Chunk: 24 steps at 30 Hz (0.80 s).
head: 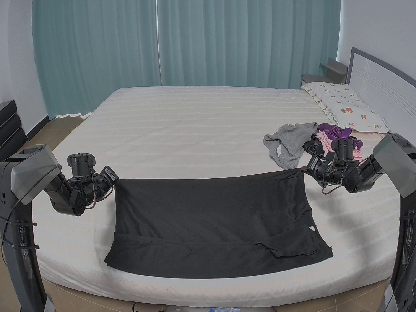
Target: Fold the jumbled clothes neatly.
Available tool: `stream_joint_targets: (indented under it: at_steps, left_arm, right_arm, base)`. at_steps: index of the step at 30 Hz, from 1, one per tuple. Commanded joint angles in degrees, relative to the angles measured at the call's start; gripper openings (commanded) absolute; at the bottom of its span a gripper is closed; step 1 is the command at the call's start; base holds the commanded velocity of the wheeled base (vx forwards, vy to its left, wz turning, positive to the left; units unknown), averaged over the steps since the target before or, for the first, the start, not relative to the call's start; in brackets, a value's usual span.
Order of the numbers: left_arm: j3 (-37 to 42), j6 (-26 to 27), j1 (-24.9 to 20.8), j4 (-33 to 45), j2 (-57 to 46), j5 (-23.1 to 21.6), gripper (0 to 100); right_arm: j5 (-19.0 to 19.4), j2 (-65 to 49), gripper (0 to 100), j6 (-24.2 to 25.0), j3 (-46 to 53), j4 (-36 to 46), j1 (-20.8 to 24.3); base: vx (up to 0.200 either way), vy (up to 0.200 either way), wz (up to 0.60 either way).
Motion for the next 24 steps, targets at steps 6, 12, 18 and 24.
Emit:
stream_joint_targets:
  at_steps: [6,12,18,24]
  left_arm:
    - [4.19,-0.31,0.06,-0.99,-2.85,-0.12,0]
    - [8.24,-0.31,0.06,-4.60,-3.73,-0.12,0]
    - [12.01,-0.13,0.15,-5.12,-5.66,-0.39,0]
    - [14.74,-0.13,0.06,-5.12,-6.63,-0.47,0]
  right_arm:
    - [2.37,-3.37,0,0.00,5.44,-0.16,-0.70]
    - [2.72,-5.65,0,-0.18,8.87,-0.08,-0.70]
    - [3.16,-7.76,0,-0.44,12.30,-0.16,-0.70]
    - [4.48,-9.78,0,-1.41,16.78,-0.08,-1.22]
  base:
    - [0.000,0.000,0.00]
    - [0.000,0.000,0.00]
    - [0.000,0.000,0.00]
    - [0.000,0.000,0.00]
